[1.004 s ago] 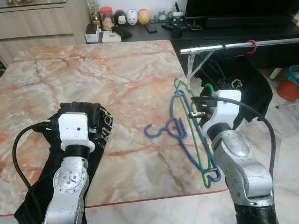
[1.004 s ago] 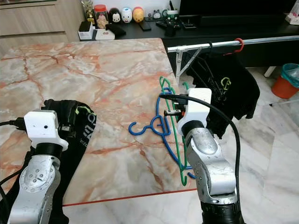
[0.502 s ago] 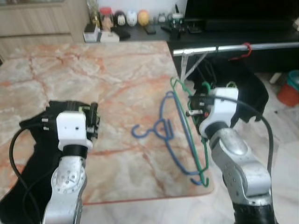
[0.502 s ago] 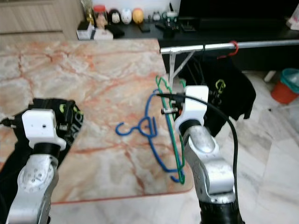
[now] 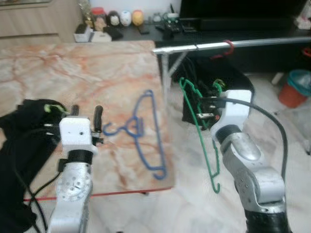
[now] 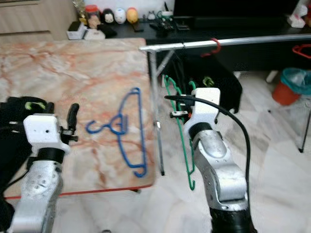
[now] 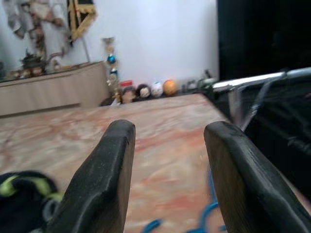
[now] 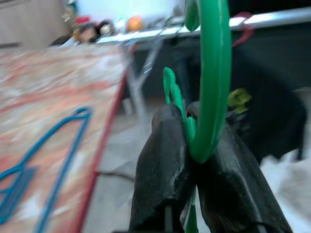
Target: Hang hanger
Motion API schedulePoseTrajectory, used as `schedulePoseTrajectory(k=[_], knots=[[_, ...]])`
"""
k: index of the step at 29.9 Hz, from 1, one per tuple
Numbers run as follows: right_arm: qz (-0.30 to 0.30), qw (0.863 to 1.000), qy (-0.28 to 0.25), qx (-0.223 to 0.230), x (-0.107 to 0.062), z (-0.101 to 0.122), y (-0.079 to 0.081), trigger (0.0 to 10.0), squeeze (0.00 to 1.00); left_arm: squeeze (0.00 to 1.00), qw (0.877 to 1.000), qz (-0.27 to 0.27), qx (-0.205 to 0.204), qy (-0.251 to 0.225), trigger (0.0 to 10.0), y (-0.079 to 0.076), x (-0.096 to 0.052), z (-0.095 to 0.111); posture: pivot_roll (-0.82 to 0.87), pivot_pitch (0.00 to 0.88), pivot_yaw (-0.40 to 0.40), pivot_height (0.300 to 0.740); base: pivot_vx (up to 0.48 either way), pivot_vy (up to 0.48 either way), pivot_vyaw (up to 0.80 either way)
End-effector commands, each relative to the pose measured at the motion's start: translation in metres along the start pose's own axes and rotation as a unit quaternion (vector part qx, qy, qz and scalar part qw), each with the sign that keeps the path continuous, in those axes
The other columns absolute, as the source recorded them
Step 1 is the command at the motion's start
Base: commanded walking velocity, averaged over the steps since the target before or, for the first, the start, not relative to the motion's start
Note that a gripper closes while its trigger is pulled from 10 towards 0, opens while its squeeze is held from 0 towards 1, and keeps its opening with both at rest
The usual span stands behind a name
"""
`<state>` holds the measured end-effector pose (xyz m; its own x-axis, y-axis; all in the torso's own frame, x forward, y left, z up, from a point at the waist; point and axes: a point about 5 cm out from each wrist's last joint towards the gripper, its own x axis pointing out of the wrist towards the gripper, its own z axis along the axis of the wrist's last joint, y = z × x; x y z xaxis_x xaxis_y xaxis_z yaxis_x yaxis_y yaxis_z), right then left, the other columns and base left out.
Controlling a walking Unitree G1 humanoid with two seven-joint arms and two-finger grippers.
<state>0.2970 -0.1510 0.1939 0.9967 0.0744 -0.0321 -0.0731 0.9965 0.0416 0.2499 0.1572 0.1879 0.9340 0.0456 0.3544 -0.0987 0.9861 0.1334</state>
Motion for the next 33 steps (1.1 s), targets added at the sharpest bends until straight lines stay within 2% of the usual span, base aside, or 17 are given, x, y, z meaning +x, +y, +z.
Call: schedulePoseTrajectory(k=[1,33], knots=[[0.012,1.0,-0.01,0.003,0.0,0.004,0.007,10.0,0.0,0.0,1.0,0.009,0.014,-0.005,10.0,0.006,0.0,0.002,0.07,0.093,-0.015,0.74,0.0,-0.315,0.0],[-0.011,1.0,-0.025,-0.011,0.001,-0.008,-0.008,10.0,0.0,0.0,1.0,-0.004,0.01,0.005,10.0,0.004,0.002,-0.005,0.06,0.092,-0.015,0.74,0.0,-0.316,0.0]])
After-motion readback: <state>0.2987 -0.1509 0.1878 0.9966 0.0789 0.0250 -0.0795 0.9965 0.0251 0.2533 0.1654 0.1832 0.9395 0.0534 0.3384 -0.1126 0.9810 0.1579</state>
